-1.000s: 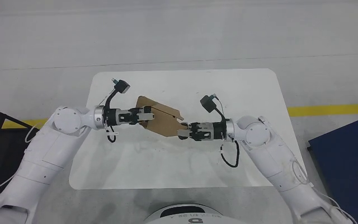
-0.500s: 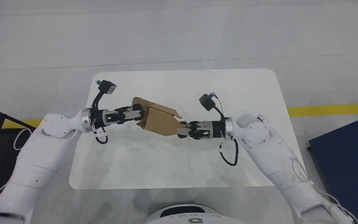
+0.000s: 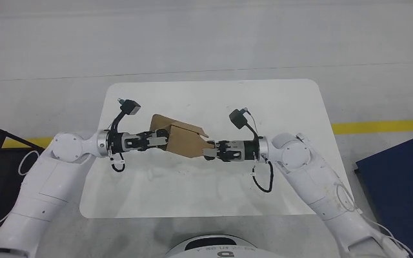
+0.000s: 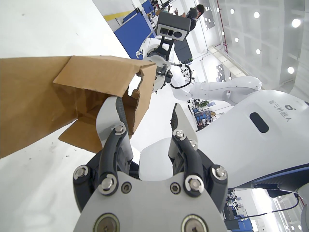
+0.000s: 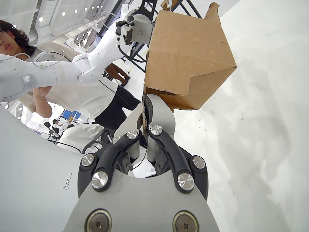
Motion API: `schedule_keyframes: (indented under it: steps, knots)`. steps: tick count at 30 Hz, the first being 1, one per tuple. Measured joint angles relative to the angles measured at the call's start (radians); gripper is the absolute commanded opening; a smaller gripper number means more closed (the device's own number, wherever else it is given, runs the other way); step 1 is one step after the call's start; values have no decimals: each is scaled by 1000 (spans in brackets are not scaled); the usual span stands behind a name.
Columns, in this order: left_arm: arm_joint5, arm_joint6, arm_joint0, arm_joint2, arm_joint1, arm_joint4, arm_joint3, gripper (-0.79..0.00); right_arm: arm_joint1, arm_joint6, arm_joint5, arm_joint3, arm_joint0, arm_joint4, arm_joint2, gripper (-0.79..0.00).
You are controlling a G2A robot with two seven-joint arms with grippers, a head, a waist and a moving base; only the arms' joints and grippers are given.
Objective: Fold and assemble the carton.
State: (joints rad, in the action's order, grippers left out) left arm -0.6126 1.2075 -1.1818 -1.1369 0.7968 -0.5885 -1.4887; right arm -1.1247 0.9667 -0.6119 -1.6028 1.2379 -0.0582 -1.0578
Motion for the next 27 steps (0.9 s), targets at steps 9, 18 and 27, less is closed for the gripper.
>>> schedule_keyframes:
  steps: [9,18,27]
  knots:
    - [7,7,29,34,11,21,6,-428,7,5,-4,-7,10,-10,5,-785]
    - [9,9,53,76,25,46,13,-785,13,14,-7,-8,13,-37,12,-785]
    - [8,8,49,84,31,7,28,-785,18,-18,-13,2,8,-41,-1,0]
